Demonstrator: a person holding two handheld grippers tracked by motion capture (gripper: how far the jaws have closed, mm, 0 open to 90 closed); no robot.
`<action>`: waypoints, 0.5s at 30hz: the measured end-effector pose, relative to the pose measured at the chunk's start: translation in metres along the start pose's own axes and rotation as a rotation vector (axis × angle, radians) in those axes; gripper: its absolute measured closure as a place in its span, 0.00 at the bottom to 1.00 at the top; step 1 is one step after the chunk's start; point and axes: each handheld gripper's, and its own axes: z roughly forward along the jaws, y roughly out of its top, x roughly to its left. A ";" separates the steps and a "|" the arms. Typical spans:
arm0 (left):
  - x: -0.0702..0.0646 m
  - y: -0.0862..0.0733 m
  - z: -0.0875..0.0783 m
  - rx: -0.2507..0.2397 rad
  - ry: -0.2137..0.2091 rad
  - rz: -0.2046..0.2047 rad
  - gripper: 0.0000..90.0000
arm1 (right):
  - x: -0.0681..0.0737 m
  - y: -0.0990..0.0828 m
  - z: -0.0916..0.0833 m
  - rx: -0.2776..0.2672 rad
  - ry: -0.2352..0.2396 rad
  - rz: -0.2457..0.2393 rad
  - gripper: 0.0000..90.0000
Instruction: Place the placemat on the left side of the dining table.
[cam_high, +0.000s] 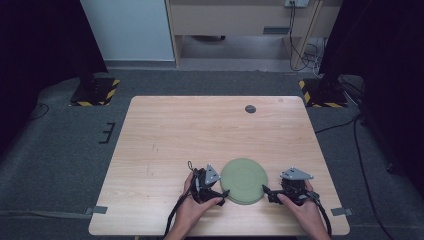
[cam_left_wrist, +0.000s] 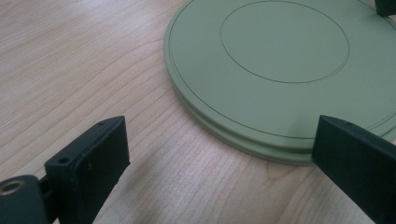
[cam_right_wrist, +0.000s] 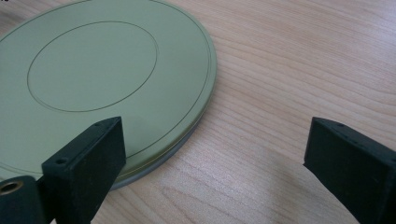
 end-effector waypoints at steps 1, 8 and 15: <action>0.000 0.000 0.000 0.000 0.000 0.000 0.04 | 0.000 0.000 -0.001 0.003 0.001 0.002 0.07; 0.000 0.000 0.000 0.001 0.001 -0.003 0.04 | -0.004 -0.001 -0.004 0.015 0.007 -0.003 0.07; 0.001 0.000 0.000 0.000 0.016 -0.005 0.04 | -0.002 -0.002 -0.002 0.026 0.006 -0.002 0.06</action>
